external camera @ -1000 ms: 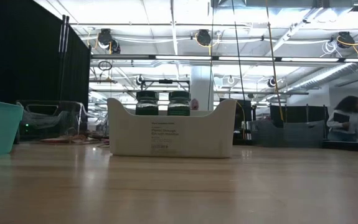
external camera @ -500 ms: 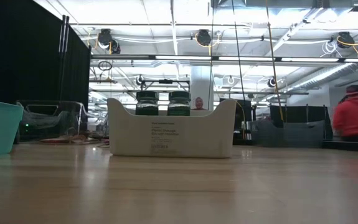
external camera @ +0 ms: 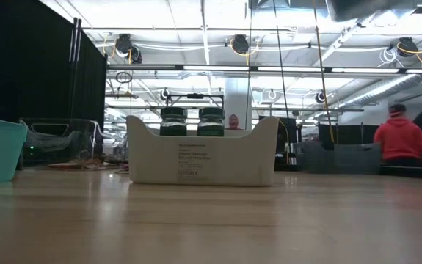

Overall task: Sort spices by type
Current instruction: Put the brown seasoning bottle into the blue bin

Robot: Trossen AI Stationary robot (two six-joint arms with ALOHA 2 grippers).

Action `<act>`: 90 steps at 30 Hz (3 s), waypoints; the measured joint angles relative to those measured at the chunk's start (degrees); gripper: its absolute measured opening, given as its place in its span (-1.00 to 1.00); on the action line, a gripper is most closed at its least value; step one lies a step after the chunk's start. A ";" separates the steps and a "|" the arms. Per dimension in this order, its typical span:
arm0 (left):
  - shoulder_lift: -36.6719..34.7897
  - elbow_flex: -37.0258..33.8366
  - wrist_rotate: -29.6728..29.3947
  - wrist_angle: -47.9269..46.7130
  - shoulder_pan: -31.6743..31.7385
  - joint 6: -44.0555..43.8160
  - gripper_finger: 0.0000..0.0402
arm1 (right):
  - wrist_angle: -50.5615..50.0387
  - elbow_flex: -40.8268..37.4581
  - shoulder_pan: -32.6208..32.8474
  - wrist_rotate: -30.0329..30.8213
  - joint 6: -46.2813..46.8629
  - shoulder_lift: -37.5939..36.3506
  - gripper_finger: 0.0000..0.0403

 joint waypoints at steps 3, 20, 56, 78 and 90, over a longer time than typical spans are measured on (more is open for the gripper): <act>-0.11 1.11 3.19 -2.39 1.67 0.73 0.87 | -0.46 0.00 -0.10 -3.27 0.34 1.88 0.21; 2.66 1.21 20.80 -1.93 9.67 3.80 0.87 | -3.39 -0.02 -1.38 -3.13 -0.35 3.02 0.21; 9.72 3.11 31.55 6.85 16.01 8.93 0.82 | -2.95 -0.02 -2.32 -3.22 -1.00 3.13 0.21; 10.34 4.62 26.06 6.33 14.48 8.88 0.40 | -2.34 -0.04 -2.70 -3.40 0.29 3.13 0.42; 6.83 4.55 9.28 -2.98 10.96 5.85 0.40 | -4.57 0.02 -2.24 -4.67 4.58 2.17 0.79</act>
